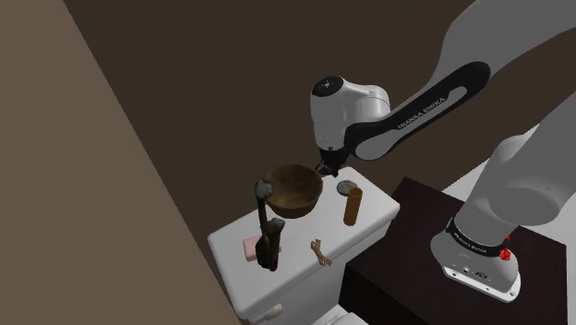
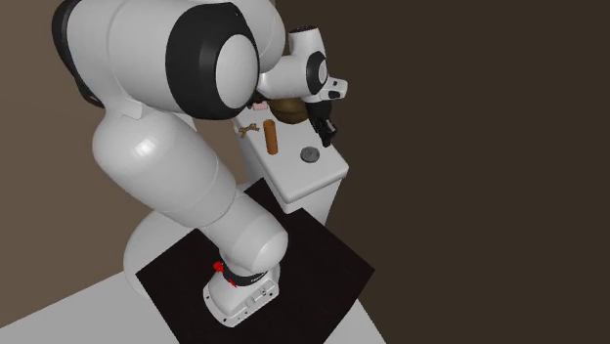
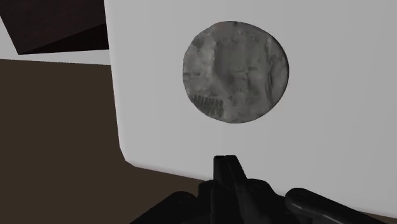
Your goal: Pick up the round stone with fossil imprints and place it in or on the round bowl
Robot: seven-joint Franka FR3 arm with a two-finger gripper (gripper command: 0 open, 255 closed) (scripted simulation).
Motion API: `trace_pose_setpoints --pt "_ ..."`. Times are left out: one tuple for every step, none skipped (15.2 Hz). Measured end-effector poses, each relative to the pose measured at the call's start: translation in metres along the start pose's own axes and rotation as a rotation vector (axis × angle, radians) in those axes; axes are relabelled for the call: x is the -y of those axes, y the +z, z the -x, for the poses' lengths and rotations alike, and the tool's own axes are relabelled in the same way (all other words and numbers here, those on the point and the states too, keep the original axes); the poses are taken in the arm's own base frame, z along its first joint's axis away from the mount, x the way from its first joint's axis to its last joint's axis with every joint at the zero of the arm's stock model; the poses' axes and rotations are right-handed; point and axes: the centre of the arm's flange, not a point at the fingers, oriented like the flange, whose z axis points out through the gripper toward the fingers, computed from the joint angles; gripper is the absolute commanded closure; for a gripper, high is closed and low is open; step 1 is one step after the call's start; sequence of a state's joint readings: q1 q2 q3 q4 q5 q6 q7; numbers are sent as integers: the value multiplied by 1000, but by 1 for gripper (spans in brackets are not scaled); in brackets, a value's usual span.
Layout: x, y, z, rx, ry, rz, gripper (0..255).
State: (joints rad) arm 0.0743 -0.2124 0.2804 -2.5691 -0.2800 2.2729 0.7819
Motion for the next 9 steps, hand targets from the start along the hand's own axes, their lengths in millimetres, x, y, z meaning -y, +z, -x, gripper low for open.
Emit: trace_pose_setpoints --pt "0 0 0 0 0 0 0" --pt "-3 -2 4 7 11 -15 0" --pt "-7 -6 12 21 30 -41 0" --pt "-15 -9 21 37 55 -72 0" --pt "-23 -16 29 55 82 -107 0" --pt "-26 -21 37 71 106 -139 0" --pt "-28 -19 41 80 118 -156 0" --pt "-29 -16 42 85 124 -165 0" --pt "-29 -11 44 87 128 -169 0"
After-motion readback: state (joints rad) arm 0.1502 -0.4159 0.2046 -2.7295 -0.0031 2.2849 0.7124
